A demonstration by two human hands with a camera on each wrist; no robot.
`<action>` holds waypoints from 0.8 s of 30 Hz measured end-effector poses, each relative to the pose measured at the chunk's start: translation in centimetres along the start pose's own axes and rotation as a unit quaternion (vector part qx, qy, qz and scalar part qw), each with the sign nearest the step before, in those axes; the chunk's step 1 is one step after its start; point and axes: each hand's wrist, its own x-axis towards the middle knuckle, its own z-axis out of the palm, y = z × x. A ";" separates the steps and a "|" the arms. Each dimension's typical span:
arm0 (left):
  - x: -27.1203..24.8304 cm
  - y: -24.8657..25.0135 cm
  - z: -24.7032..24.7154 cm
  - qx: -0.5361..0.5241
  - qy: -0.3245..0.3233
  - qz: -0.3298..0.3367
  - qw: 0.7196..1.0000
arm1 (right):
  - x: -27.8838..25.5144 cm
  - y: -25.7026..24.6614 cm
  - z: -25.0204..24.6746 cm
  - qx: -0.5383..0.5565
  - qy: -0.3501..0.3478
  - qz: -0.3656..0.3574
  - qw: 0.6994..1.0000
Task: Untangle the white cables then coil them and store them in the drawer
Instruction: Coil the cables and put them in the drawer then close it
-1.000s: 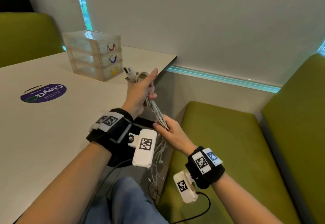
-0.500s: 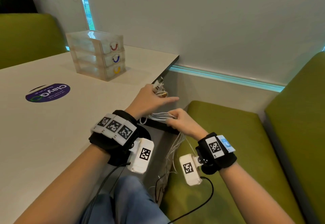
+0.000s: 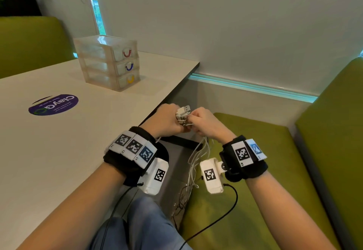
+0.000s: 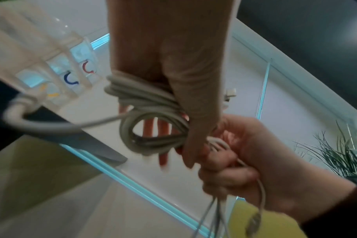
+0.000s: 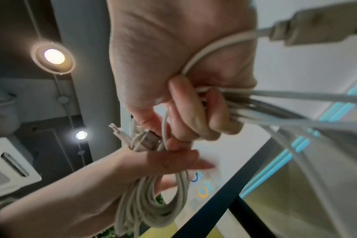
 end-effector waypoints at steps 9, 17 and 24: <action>0.3 -0.9 0.9 -0.248 0.144 -0.042 0.957 | -0.4 2.1 -0.6 0.017 0.070 -0.125 0.990; 0.8 0.0 1.4 -0.441 0.194 -0.135 0.866 | 0.2 3.2 1.6 0.025 0.250 -0.110 0.962; 0.5 0.1 0.8 -0.556 0.105 -0.100 0.818 | 0.6 2.4 1.1 0.027 0.218 -0.042 0.975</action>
